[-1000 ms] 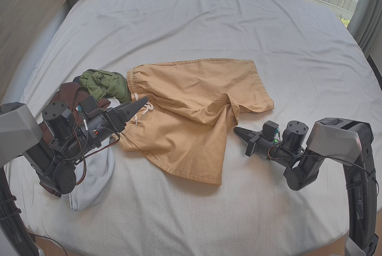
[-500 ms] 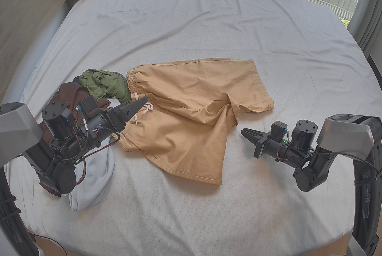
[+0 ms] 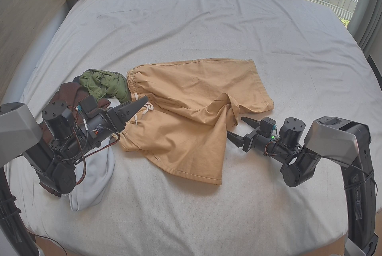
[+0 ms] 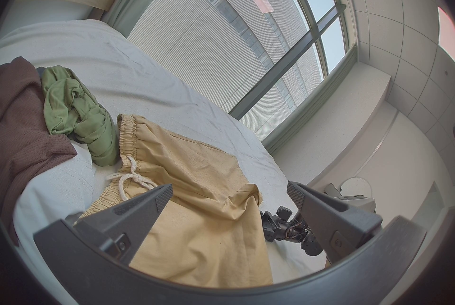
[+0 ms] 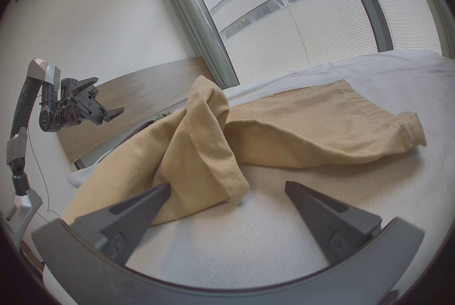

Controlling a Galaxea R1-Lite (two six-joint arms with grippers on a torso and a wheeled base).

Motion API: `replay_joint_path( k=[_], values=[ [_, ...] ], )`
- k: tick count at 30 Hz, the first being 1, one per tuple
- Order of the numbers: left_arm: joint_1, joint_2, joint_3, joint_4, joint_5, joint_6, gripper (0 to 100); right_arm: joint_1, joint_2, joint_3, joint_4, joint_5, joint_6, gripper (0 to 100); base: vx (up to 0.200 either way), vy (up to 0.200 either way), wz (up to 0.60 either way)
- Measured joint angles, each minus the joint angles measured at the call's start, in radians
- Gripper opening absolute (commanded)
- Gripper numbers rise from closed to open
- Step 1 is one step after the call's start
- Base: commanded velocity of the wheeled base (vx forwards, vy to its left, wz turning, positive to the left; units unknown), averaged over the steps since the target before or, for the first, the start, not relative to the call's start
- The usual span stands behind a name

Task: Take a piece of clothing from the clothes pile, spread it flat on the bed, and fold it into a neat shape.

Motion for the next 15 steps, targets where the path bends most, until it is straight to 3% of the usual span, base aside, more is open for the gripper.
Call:
replay_joint_path(
  k=[15],
  values=[
    [0.000, 0.000, 0.000, 0.000, 0.000, 0.000, 100, 0.013, 0.006, 0.006, -0.025, -0.002, 0.001, 0, 0.000, 0.000, 0.00]
  ],
)
